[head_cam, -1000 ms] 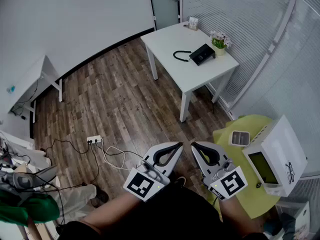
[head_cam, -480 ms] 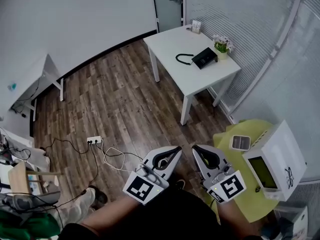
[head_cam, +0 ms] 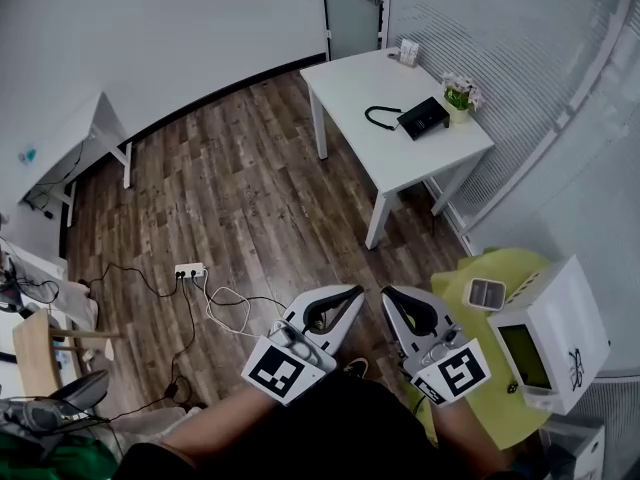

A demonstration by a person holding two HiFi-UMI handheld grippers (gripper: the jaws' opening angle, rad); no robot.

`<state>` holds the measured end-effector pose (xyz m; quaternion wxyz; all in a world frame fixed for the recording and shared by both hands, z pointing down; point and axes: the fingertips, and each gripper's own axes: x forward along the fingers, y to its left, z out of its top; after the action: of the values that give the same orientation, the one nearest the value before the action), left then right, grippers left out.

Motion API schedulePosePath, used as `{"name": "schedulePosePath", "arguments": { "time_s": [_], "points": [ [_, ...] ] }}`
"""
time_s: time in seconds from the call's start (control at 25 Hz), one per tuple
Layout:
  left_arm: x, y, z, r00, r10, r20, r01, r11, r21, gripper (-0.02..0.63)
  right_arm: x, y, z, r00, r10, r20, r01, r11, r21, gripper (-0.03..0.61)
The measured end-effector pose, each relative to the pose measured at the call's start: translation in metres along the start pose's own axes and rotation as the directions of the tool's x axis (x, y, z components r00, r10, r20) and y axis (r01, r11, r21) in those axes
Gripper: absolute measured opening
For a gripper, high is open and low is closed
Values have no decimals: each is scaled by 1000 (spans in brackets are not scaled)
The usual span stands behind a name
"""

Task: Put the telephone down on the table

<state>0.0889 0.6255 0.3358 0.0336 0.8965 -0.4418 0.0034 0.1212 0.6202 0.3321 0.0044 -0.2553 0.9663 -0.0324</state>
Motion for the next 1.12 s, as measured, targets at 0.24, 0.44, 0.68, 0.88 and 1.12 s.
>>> {"name": "schedulePosePath", "arguments": {
  "time_s": [0.24,0.44,0.68,0.88,1.12],
  "points": [
    [13,32,0,1000,-14,3,14,1000,-1,9,30,-13,5,1000,-21,-16,21,1000,-12,23],
    [22,71,4,999,-54,3,54,999,-7,9,69,-25,9,998,-53,-20,53,999,-5,23],
    [27,134,9,996,-91,15,91,996,19,9,134,-37,13,995,-97,-22,96,994,-43,23],
    [28,187,11,994,-109,14,109,994,29,9,185,-49,12,991,-134,-29,133,991,-31,23],
    [29,240,14,993,-120,19,119,993,16,9,230,-55,17,982,-190,-15,188,979,-72,23]
  ]
}}
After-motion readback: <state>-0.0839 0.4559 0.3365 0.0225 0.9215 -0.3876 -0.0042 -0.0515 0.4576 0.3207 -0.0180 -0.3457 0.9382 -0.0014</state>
